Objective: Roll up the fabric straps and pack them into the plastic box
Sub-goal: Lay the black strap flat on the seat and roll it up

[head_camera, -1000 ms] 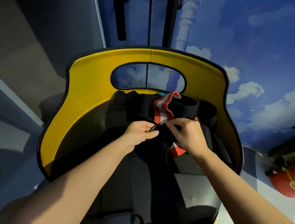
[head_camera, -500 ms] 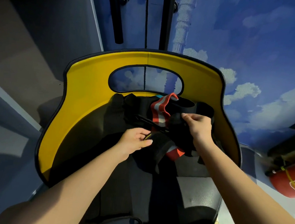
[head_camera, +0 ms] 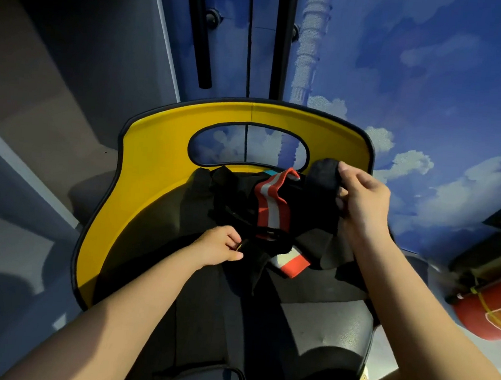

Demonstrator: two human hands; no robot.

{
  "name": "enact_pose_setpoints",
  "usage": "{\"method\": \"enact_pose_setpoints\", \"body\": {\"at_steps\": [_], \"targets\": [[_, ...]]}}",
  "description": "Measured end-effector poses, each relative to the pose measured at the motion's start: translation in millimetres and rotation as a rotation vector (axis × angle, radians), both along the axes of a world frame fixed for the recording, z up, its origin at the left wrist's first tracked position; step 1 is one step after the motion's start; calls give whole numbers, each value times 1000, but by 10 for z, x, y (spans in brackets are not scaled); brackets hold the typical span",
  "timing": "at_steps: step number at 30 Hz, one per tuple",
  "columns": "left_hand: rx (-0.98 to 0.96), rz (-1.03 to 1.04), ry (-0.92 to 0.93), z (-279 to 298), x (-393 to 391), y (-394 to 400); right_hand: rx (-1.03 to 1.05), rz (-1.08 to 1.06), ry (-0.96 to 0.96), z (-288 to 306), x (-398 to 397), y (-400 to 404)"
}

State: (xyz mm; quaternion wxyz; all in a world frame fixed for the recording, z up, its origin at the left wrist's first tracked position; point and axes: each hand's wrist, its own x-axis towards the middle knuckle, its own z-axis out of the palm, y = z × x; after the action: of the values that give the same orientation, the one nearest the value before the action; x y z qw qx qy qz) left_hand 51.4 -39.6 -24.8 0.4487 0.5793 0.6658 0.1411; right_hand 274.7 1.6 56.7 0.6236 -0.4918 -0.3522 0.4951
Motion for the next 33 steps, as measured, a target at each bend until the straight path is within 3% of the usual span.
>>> {"method": "enact_pose_setpoints", "body": {"at_steps": [2,4,7,11,14,17,25,33], "targets": [[229,69,19,128,93,28,-16,60,19,42,-44,-28],[381,97,-107,330,222,70,-41,115,31,109,-107,-57],[356,17,-375,635,426,103,-45,206,43,256,-191,-64],[445,101,-495,935,584,68,44,303,27,452,-224,-45],[444,182,-565,1071,547,44,106,492,18,550,-199,-131],[424,248,-652,1221,455,25,138,616,-117,530,-177,-286],[474,306,-740,1555,158,-50,310,569,-261,595,-353,-465],[610,382,-704,1912,-168,-66,295,500,-226,1083,-775,-448]]}}
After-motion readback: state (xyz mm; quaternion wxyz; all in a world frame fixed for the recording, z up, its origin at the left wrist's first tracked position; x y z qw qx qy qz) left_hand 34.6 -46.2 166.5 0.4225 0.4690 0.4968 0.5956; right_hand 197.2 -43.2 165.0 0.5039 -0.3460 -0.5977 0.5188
